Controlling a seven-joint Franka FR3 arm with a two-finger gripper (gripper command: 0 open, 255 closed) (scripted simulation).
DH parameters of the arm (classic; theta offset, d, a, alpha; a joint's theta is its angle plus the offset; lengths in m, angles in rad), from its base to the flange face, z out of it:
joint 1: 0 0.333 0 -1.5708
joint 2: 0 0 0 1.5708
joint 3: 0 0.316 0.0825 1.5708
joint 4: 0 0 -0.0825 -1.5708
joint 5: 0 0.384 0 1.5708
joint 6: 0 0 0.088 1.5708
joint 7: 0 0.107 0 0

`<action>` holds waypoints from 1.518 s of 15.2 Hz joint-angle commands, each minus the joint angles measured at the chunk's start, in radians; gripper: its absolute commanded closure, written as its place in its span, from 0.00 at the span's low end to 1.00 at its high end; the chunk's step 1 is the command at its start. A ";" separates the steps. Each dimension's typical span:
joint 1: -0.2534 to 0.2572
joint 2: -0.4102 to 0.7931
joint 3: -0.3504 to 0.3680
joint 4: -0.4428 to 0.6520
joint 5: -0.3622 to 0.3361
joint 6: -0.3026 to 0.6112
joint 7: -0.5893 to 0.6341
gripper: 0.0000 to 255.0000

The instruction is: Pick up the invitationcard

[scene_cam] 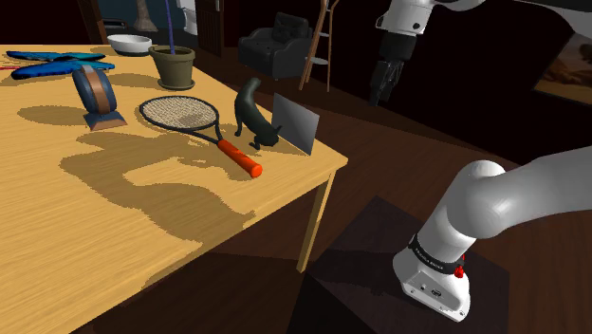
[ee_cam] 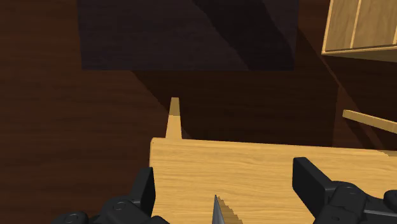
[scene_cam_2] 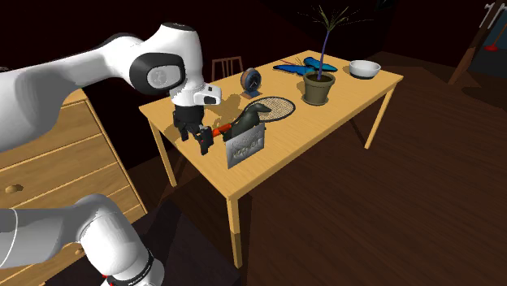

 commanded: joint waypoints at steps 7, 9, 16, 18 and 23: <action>0.021 0.303 0.044 0.188 -0.017 0.018 0.023 0.00; 0.026 0.404 0.058 0.261 -0.027 0.013 0.031 0.00; 0.038 0.598 0.081 0.377 -0.050 0.026 0.050 0.00; 0.038 0.598 0.081 0.350 -0.050 0.053 0.051 0.00; 0.039 0.597 0.082 0.315 -0.050 0.087 0.053 1.00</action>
